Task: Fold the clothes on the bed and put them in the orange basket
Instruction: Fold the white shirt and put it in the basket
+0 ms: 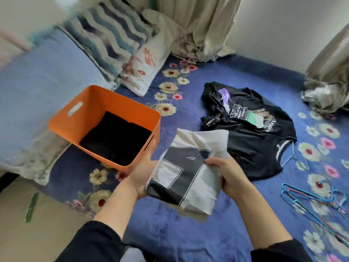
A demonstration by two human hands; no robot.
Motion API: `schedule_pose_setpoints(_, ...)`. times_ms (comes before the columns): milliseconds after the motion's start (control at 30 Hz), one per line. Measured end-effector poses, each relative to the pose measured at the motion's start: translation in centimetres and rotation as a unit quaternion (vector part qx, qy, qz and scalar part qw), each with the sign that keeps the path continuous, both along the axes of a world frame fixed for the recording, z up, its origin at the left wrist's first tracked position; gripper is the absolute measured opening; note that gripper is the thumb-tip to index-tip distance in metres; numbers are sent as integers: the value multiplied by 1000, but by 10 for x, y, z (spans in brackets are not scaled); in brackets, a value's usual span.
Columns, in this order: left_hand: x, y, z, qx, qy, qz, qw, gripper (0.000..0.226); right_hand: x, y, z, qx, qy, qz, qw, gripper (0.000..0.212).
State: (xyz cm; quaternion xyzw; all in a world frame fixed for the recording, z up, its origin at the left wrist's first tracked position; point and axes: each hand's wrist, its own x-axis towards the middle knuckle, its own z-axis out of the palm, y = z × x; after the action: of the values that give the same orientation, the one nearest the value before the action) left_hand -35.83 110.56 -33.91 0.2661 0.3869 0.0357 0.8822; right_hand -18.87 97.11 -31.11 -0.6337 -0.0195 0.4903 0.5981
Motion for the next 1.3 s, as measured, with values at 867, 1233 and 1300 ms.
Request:
schedule_pose_setpoints(867, -110, 365, -111, 563, 463, -458, 509, 70, -144, 405, -197, -279, -235, 214, 906, 52)
schedule_pose_setpoints(1233, -89, 352, -166, 330, 476, -621, 528, 72, -131, 451, -257, -209, -507, 586, 597, 88)
schedule_pose_setpoints(1300, -91, 352, -186, 309, 501, -617, 521, 76, -128, 454, -270, -224, -505, 608, 570, 89)
